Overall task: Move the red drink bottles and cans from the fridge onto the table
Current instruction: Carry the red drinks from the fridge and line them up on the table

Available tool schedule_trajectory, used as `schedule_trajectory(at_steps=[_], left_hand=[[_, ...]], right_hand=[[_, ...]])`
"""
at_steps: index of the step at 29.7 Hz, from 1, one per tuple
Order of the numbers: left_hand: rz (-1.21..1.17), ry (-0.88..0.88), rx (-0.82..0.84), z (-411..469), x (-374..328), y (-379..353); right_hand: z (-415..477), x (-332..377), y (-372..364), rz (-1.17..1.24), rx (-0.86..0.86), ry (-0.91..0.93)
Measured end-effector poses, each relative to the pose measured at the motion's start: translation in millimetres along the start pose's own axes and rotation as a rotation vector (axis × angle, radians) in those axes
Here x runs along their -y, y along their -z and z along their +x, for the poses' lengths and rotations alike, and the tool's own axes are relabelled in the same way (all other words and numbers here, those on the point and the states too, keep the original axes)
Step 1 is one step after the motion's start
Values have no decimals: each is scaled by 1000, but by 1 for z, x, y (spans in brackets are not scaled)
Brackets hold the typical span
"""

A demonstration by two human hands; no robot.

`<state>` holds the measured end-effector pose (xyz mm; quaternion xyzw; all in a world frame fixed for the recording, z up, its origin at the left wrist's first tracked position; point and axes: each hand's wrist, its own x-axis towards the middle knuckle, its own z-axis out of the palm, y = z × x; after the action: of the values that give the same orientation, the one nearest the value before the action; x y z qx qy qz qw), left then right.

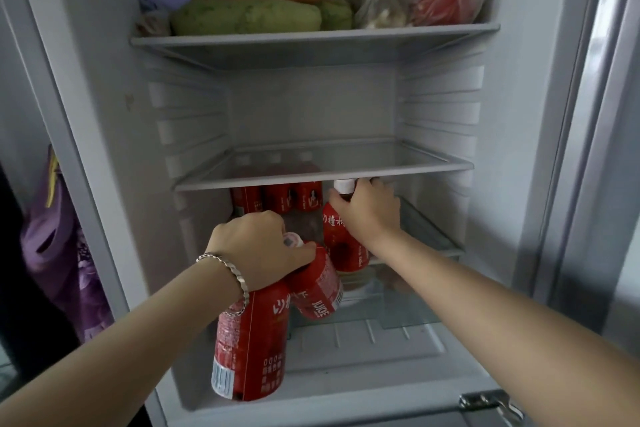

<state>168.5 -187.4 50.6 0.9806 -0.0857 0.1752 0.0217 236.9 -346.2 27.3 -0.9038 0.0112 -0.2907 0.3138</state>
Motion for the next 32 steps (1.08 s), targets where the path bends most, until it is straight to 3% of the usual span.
schedule_trajectory(at_steps=[3, 6, 10, 15, 23, 32], left_hand=[[-15, 23, -5, 3, -3, -4], [-6, 25, 9, 4, -6, -8], [17, 40, 27, 6, -6, -9], [75, 80, 76, -1, -8, -8], [216, 249, 89, -64, 5, -6], [377, 619, 196, -232, 39, -6]], right_hand=[[0, 0, 9, 50, 71, -23], [-3, -8, 22, 139, 30, -84], [-6, -22, 48, -36, -97, -44], [-12, -6, 55, -294, -2, 303], [-41, 57, 30, -463, 463, 779], [-163, 116, -14, -323, 687, 1276]])
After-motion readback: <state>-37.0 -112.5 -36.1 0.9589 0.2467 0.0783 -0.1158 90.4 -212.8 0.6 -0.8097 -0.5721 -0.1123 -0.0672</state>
